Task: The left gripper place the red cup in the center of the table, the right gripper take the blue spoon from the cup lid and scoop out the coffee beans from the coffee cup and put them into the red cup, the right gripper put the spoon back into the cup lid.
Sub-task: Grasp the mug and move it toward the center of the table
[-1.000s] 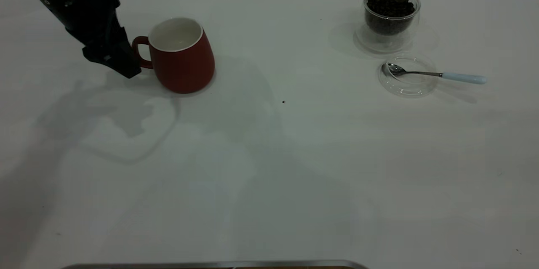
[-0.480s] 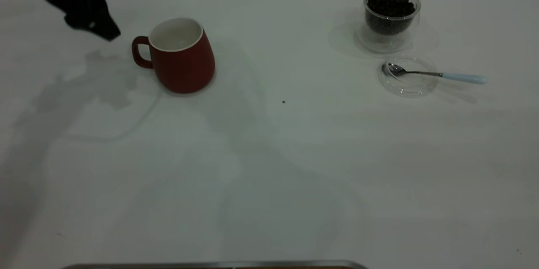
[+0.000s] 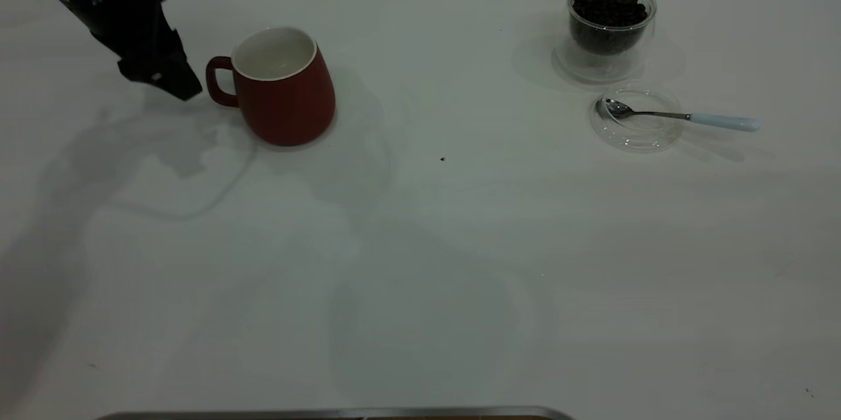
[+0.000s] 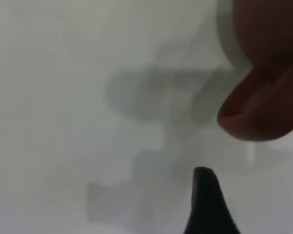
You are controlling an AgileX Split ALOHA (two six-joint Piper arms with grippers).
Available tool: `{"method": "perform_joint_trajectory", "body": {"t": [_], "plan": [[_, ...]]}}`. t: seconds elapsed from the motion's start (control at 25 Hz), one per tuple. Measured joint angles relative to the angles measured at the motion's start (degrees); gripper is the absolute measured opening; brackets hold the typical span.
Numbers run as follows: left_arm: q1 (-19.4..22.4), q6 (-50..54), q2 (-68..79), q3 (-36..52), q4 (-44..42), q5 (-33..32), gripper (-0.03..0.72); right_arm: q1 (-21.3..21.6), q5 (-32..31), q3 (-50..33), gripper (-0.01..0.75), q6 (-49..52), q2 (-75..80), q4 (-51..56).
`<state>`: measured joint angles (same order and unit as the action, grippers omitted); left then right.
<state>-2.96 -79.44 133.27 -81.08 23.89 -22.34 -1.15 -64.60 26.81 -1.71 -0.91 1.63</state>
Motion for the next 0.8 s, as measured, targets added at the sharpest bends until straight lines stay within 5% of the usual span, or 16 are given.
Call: {"method": "perform_joint_trajectory", "body": {"t": [0.8], "plan": [[-4.99, -9.0, 6.24, -2.41, 3.04, 9.39, 0.536, 0.0, 0.0, 0.0, 0.586, 0.0, 0.0, 0.0]]}}
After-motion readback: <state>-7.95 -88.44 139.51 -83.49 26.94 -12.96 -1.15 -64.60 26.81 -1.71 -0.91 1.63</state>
